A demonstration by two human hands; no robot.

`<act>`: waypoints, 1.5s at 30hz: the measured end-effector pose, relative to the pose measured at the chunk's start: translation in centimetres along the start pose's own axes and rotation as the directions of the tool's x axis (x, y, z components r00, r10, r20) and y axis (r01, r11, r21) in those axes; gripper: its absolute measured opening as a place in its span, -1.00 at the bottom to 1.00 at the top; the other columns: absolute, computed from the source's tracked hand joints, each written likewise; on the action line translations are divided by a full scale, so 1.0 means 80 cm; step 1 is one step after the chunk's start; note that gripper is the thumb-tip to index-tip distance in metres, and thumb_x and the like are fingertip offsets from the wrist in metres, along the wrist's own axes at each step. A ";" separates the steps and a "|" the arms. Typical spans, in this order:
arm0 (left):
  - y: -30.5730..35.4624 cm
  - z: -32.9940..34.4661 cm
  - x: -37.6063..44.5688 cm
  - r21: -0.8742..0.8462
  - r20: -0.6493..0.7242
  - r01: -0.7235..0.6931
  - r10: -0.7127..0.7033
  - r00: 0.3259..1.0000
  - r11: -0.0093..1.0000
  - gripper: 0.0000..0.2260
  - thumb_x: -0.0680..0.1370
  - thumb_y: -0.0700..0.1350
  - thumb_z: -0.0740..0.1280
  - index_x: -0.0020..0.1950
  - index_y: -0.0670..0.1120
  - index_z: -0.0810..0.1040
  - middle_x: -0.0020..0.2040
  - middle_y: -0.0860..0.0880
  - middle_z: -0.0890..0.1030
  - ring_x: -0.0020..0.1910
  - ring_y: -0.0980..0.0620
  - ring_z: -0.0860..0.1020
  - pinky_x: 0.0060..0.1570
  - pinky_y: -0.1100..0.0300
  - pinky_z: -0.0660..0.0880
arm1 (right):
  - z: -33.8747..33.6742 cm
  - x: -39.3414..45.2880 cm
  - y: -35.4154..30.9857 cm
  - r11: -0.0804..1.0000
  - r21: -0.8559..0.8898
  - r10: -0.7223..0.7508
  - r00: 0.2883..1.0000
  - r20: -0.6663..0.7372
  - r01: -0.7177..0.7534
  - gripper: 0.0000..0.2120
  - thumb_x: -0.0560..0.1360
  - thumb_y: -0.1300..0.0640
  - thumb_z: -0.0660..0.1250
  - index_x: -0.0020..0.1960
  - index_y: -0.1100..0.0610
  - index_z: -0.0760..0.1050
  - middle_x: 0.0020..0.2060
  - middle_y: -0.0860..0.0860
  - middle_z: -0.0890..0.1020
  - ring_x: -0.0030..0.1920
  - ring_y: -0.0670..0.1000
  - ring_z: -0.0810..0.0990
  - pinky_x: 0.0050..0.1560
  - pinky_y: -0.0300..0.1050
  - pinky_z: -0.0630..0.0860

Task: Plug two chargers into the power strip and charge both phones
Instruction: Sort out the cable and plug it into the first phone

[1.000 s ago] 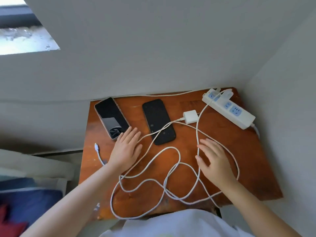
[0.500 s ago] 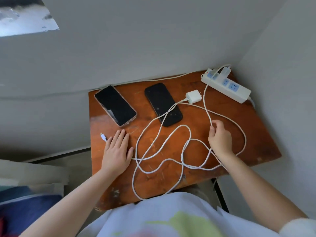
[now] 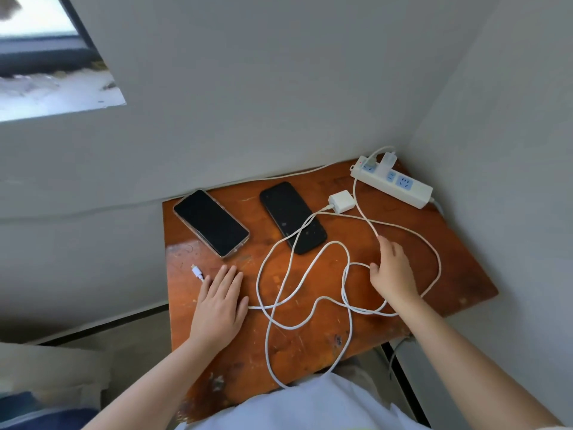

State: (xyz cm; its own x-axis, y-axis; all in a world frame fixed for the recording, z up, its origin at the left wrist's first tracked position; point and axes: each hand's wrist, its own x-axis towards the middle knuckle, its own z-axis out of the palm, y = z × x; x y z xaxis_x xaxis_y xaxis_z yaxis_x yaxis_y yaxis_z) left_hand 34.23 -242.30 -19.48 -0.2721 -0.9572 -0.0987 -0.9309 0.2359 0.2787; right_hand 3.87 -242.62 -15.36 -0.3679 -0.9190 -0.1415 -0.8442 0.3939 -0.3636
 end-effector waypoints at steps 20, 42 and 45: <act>-0.003 -0.008 -0.002 -0.290 -0.096 0.142 -0.176 0.980 0.947 -0.68 0.59 -0.11 0.08 0.34 -0.08 0.35 0.45 -0.04 0.27 0.48 0.01 0.07 0.40 0.17 -0.21 | 0.040 -0.026 0.020 0.954 -0.298 -0.011 0.997 0.077 0.033 -0.53 0.60 0.00 0.02 0.46 0.12 0.09 0.49 0.08 0.13 0.49 0.07 0.04 0.44 0.18 0.01; -0.032 -0.051 -0.002 0.001 -0.072 -0.263 0.262 0.962 0.965 -0.85 0.50 -0.08 0.30 -0.21 -0.01 0.65 -0.17 -0.01 0.68 -0.13 -0.03 0.65 -0.13 0.08 0.58 | 0.022 -0.067 -0.102 0.648 -0.236 -0.704 0.688 0.176 0.724 -0.82 0.36 0.09 0.46 -0.06 0.09 0.63 -0.10 0.00 0.71 0.02 0.01 0.65 0.32 0.25 0.07; -0.014 -0.042 0.005 -0.067 0.031 -0.184 0.187 0.982 0.981 -0.82 0.50 -0.08 0.31 0.08 -0.02 0.58 0.13 -0.03 0.59 0.21 -0.05 0.49 0.28 0.05 0.34 | 0.022 -0.059 -0.099 0.636 -0.293 -0.543 0.684 0.488 0.714 -0.73 0.56 -0.01 0.17 0.09 0.11 0.55 -0.01 0.02 0.65 0.03 0.00 0.57 0.47 0.10 -0.09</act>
State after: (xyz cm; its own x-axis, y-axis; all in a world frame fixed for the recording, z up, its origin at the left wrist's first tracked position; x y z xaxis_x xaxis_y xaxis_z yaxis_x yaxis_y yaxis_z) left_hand 35.98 -243.52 -16.63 -0.4484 -0.8908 -0.0744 -0.8466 0.3964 0.3552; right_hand 12.99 -241.44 -13.44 0.3969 -0.8490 -0.3487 -0.9137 -0.4017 -0.0620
